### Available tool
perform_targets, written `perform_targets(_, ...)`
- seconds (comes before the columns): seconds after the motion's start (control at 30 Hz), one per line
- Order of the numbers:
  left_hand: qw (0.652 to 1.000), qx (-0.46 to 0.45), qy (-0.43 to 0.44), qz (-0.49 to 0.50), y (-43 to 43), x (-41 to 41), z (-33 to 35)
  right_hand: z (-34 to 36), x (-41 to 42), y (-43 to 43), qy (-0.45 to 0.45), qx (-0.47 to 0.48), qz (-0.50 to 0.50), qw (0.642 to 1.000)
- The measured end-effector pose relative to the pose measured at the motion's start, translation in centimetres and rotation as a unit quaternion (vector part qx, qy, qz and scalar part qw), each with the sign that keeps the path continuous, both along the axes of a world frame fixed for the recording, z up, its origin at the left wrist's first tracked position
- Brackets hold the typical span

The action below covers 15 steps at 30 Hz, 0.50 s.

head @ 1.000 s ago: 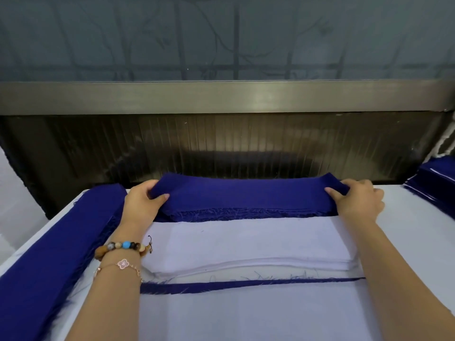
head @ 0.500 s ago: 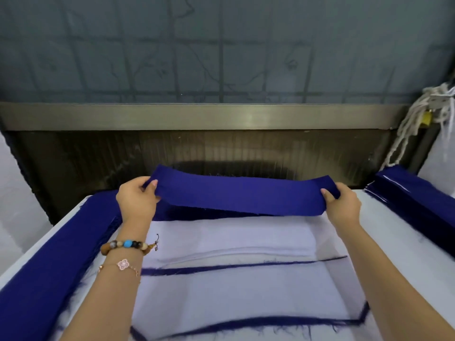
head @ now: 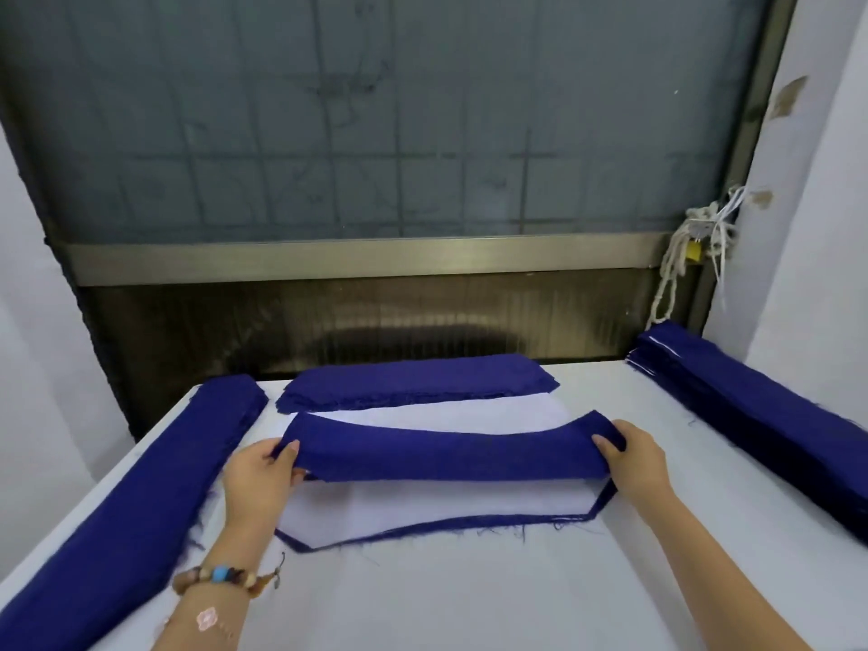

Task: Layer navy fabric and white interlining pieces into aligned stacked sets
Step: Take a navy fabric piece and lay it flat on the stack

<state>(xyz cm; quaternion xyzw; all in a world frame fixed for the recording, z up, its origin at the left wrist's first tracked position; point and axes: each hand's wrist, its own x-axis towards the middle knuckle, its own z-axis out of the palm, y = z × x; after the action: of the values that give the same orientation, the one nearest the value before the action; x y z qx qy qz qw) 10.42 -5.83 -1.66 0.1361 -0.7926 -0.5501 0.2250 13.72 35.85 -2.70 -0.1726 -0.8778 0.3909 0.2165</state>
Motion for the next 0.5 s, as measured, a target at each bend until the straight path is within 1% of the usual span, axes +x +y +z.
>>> perform_targets(0.07,0.999,-0.038,-0.013,-0.002,-0.2,1.1,-0.7,-0.7,1.0,-0.1,0.002,0.007,0.009,1.000)
perform_targets(0.17,0.998,-0.031,-0.046,-0.023,-0.5,2.2,-2.1,-1.3,1.7,-0.4,0.003,0.017,0.015,1.000)
perform_targets(0.23,0.998,-0.037,-0.052,-0.028,-0.6,2.6,-2.9,-1.6,1.7,-0.6,0.003,0.016,0.008,1.000)
perform_targets(0.37,0.989,-0.133,-0.058,0.001,-0.3,2.7,-2.6,-1.6,1.3,-0.7,-0.001,0.034,-0.025,0.999)
perform_targets(0.5,0.973,-0.211,-0.090,0.016,0.1,2.2,-2.0,-1.2,0.6,-0.5,-0.037,0.067,-0.052,0.996)
